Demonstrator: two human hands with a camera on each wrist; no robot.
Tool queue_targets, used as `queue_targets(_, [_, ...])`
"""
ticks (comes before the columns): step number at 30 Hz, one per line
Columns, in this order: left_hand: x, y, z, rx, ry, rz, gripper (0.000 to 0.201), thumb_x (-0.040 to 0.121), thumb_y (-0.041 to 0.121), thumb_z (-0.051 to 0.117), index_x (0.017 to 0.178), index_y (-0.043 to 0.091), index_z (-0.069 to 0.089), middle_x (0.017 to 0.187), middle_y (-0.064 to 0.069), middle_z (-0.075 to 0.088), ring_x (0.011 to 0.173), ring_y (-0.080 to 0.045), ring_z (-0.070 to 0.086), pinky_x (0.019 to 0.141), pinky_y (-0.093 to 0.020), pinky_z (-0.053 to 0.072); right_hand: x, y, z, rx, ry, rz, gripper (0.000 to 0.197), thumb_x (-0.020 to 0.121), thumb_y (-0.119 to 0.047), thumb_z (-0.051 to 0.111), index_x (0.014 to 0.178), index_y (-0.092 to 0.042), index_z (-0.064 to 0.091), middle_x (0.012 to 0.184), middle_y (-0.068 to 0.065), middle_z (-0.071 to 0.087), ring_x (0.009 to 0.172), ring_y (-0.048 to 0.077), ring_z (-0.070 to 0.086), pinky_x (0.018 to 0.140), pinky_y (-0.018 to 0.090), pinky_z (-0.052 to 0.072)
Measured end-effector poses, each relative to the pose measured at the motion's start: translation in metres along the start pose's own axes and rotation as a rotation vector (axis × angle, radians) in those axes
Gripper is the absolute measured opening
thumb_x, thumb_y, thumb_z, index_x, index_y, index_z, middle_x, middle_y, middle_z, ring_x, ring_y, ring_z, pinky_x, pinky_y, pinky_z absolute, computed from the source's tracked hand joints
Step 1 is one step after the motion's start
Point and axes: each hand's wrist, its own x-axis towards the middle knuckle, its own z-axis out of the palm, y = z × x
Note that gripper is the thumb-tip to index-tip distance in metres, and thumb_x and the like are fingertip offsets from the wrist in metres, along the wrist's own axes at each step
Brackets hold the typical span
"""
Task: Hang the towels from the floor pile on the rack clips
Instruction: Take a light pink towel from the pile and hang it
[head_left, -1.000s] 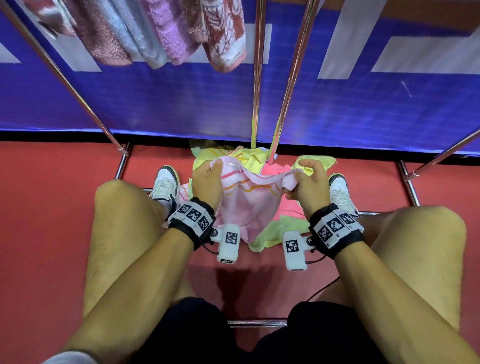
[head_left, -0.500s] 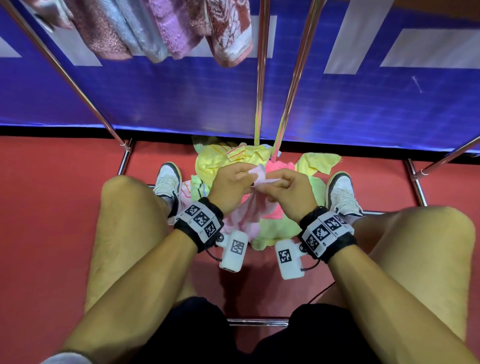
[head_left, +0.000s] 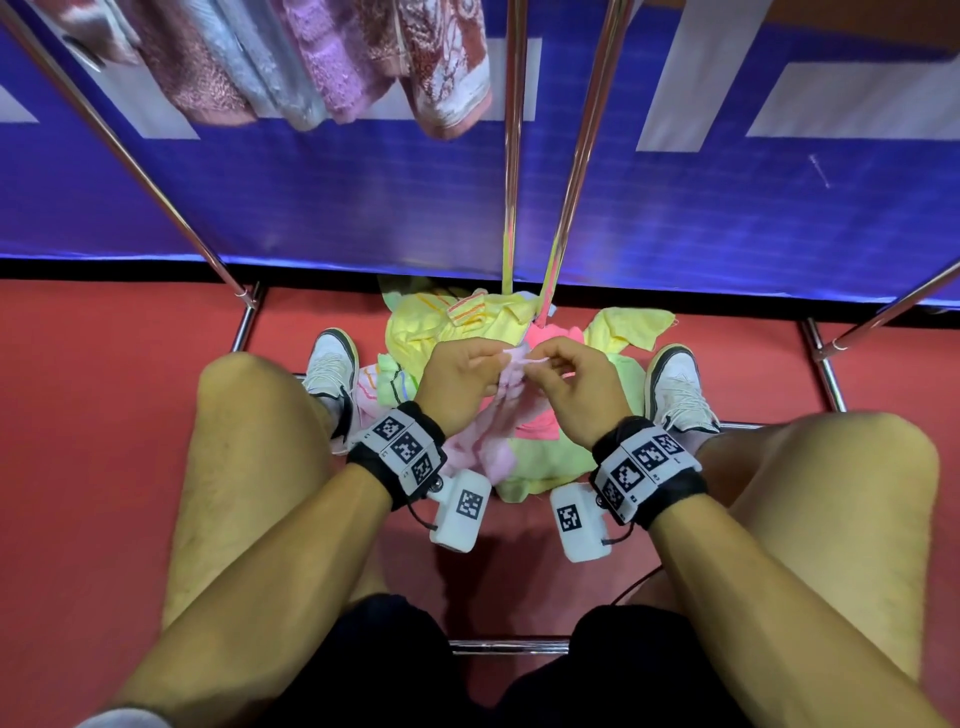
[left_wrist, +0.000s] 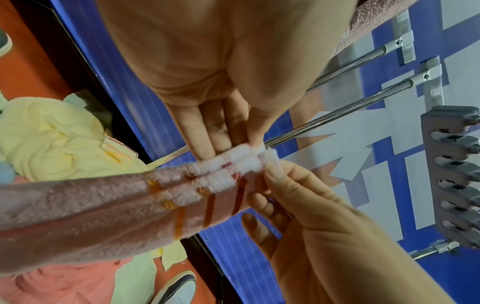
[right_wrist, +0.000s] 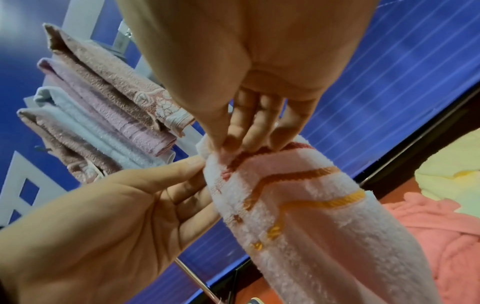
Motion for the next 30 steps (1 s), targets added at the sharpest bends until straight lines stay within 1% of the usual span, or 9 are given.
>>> queue_targets(2, [-0.001,-0.003,0.0,0.001,-0.011,0.002,0.026,0.094,-0.001,0.057,0.086,0.017,0.074,0.093,-0.024,0.071,0.083,-0.029,0.066,0.08,-0.045,0.057,-0.001,0.0,0.001,-0.083,0.055,-0.073,0.011,0.084,-0.007,0.072,0.081,-0.017,0.069,0.087,0.007,0.054,0.075,-0.003,0.049,0.071,0.005,0.039])
queue_targets(4, [-0.001,-0.005,0.001,0.014,-0.014,0.011,0.029,0.094,0.001,0.06,0.084,0.023,0.075,0.093,-0.026,0.072,0.084,-0.031,0.067,0.085,-0.054,0.056,0.0,0.003,0.001,-0.16,0.074,-0.127,0.004,0.083,-0.01,0.074,0.081,-0.013,0.072,0.097,0.004,0.046,0.093,0.004,0.046,0.081,0.001,0.031])
queue_targets(6, [-0.002,-0.006,0.002,0.016,-0.022,0.019,0.026,0.093,0.002,0.061,0.085,0.021,0.075,0.091,-0.022,0.073,0.083,-0.03,0.069,0.086,-0.055,0.056,0.001,0.007,0.002,-0.214,0.043,-0.153,0.004,0.084,-0.013,0.072,0.081,-0.013,0.07,0.098,0.003,0.051,0.1,0.018,0.047,0.087,0.006,0.03])
queue_targets(8, [-0.002,-0.006,0.002,0.016,-0.033,0.028,0.022,0.094,0.002,0.061,0.087,0.018,0.074,0.092,-0.022,0.073,0.085,-0.03,0.07,0.087,-0.054,0.056,0.001,0.01,0.004,-0.239,0.015,-0.171,0.006,0.087,-0.014,0.069,0.082,-0.012,0.066,0.09,0.003,0.06,0.094,0.026,0.052,0.088,0.021,0.034])
queue_targets(11, [-0.001,-0.007,0.003,0.036,-0.028,0.046,0.021,0.095,0.002,0.058,0.091,0.016,0.073,0.098,-0.024,0.072,0.091,-0.037,0.07,0.089,-0.055,0.055,-0.001,0.008,0.004,-0.249,0.027,-0.16,0.012,0.089,-0.02,0.068,0.081,-0.013,0.062,0.081,-0.003,0.062,0.086,0.024,0.051,0.08,0.034,0.039])
queue_targets(17, [-0.003,-0.007,0.004,0.029,-0.068,0.091,0.02,0.097,0.001,0.055,0.1,0.011,0.072,0.101,-0.024,0.072,0.097,-0.041,0.069,0.09,-0.055,0.055,0.001,0.01,0.003,-0.19,0.026,-0.136,0.013,0.09,-0.02,0.066,0.08,-0.019,0.059,0.081,-0.001,0.062,0.086,0.022,0.051,0.077,0.032,0.038])
queue_targets(21, [0.0,-0.01,0.003,0.038,-0.056,0.108,0.016,0.094,0.012,0.059,0.099,0.015,0.074,0.1,-0.023,0.073,0.097,-0.041,0.069,0.089,-0.056,0.055,0.001,0.011,0.004,-0.169,0.029,-0.134,0.012,0.091,-0.02,0.066,0.081,-0.019,0.059,0.082,-0.003,0.062,0.087,0.019,0.051,0.076,0.03,0.037])
queue_targets(24, [0.001,-0.013,0.003,0.039,-0.056,0.098,0.018,0.097,0.006,0.056,0.105,0.007,0.072,0.102,-0.024,0.072,0.098,-0.041,0.069,0.091,-0.057,0.054,0.001,0.012,0.004,-0.148,0.041,-0.135,0.012,0.091,-0.021,0.066,0.081,-0.019,0.059,0.081,-0.005,0.061,0.087,0.017,0.05,0.075,0.029,0.037])
queue_targets(30, [-0.003,-0.008,0.004,0.068,-0.095,0.109,0.018,0.091,0.007,0.06,0.101,0.002,0.074,0.098,-0.02,0.074,0.091,-0.03,0.071,0.09,-0.047,0.056,0.0,0.01,0.005,-0.128,0.054,-0.09,0.013,0.091,-0.024,0.067,0.081,-0.018,0.06,0.083,-0.002,0.063,0.089,0.017,0.05,0.077,0.03,0.037])
